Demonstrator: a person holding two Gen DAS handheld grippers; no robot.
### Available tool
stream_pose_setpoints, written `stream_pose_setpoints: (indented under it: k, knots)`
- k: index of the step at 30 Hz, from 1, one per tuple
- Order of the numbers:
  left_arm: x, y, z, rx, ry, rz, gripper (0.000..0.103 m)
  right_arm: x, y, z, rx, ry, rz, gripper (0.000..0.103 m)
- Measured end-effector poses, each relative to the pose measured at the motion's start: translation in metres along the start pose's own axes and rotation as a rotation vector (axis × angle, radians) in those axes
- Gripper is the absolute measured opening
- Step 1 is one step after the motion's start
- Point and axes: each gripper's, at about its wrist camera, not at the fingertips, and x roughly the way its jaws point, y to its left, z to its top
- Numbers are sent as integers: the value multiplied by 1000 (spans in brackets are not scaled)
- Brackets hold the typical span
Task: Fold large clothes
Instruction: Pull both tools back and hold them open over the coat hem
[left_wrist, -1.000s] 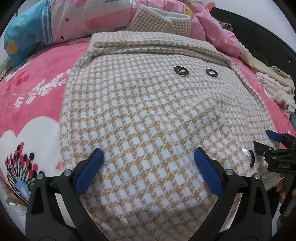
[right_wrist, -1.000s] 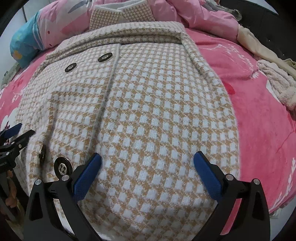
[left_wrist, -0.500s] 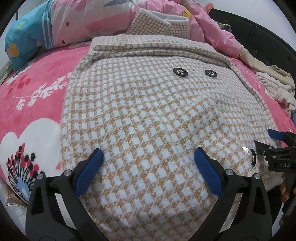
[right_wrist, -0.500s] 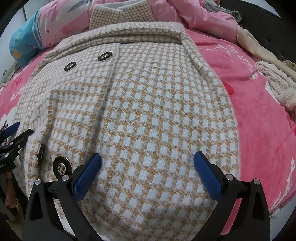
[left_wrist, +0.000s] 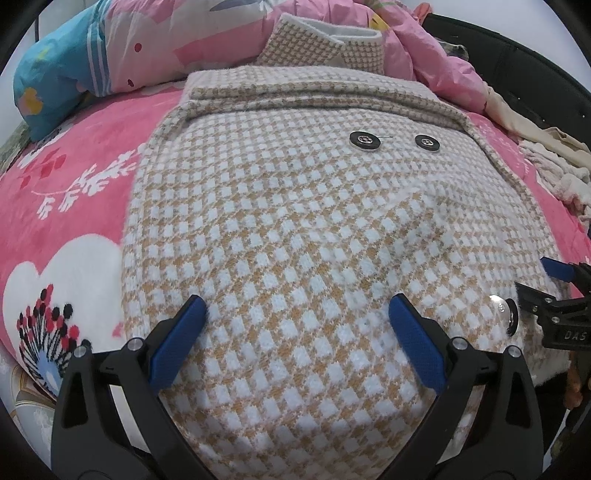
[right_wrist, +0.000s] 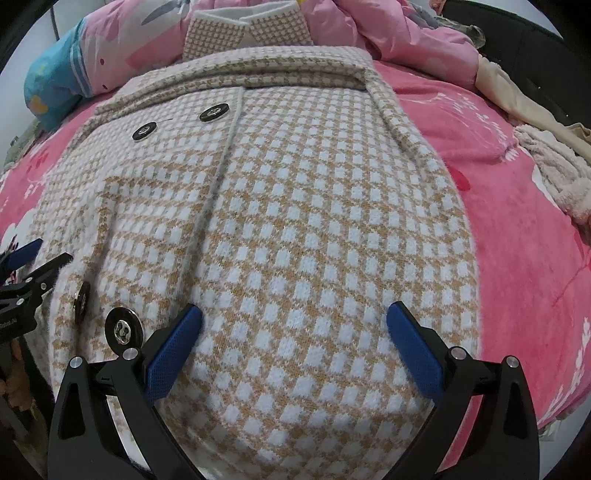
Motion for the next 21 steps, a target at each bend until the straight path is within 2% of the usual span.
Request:
stream_pose_setpoints:
  k: [3, 8, 14, 18, 21]
  knots:
    - [0, 1, 0, 1, 1, -2, 97, -11, -5, 4, 7, -16, 7, 97]
    - [1, 0, 0, -3, 2, 5, 97, -36, -2, -10, -35, -88, 7, 97]
    - [2, -3, -1, -14, -13, 17, 97, -16, 3, -29, -84, -47, -10, 97]
    - [-14, 0, -7, -37, -77, 25, 96, -15, 3, -28, -69, -54, 5, 97]
    - [-38, -1, -18, -4, -149, 18, 96, -14, 1, -29, -72, -54, 10, 97]
